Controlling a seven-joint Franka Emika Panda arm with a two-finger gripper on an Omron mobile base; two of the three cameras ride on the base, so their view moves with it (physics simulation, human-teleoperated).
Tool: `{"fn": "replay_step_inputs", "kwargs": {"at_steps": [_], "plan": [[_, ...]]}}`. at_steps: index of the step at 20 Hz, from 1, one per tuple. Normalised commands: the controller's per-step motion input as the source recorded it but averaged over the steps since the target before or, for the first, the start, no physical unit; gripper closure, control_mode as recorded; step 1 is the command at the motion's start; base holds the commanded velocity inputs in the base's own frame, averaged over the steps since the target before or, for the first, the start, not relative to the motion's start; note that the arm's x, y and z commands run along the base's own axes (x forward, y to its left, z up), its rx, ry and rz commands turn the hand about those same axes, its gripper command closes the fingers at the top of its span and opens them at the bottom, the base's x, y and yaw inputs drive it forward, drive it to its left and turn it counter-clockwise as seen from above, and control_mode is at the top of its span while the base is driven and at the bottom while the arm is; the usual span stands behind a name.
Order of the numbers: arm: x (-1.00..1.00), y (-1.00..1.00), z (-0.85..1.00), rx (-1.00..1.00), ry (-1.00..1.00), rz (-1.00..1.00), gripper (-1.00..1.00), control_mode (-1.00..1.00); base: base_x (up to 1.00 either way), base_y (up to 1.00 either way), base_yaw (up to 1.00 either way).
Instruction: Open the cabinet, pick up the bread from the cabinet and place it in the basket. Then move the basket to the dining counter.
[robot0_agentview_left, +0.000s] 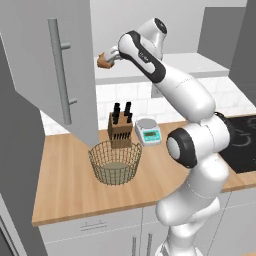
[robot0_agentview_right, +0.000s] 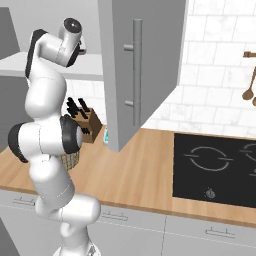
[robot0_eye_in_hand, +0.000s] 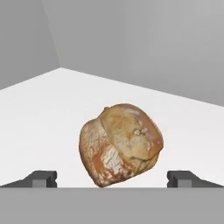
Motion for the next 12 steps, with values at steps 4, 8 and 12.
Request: {"fn": "replay_step_inputs", "kwargs": {"at_steps": [4,8,12], "plan": [[0.18,0.19,-0.16,0.00,0.01,0.05,-1.00,-1.00,0.00,0.00,0.00],[0.15,0.08,-0.06,0.00,0.00,0.04,-1.00,-1.00,0.00,0.00,0.00],[0.01,0.00,0.00,0.00,0.00,0.04,-1.00,-1.00,0.00,0.00,0.00]]}}
